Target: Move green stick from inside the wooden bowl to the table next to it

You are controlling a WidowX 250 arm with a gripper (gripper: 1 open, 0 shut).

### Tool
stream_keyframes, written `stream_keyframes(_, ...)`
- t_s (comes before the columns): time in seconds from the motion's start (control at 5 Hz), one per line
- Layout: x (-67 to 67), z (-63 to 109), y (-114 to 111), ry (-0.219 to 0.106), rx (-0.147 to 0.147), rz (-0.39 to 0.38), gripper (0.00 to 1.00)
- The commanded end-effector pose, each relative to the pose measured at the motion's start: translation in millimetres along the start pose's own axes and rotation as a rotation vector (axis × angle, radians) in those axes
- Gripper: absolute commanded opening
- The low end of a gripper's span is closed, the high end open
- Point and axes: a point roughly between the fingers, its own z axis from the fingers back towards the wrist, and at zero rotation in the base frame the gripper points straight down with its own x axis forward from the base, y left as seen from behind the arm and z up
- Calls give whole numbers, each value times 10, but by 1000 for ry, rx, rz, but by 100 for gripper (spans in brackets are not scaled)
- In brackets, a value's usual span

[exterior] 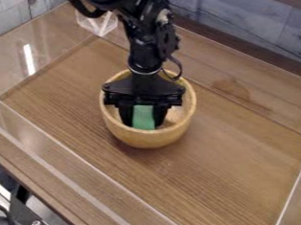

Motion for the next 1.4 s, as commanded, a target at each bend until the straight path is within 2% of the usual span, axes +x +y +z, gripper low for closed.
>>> stream_keyframes(0.0,147,179,-33,-55,-35,17,0)
stream_keyframes(1.2,204,256,-5,-35,-26,29,0)
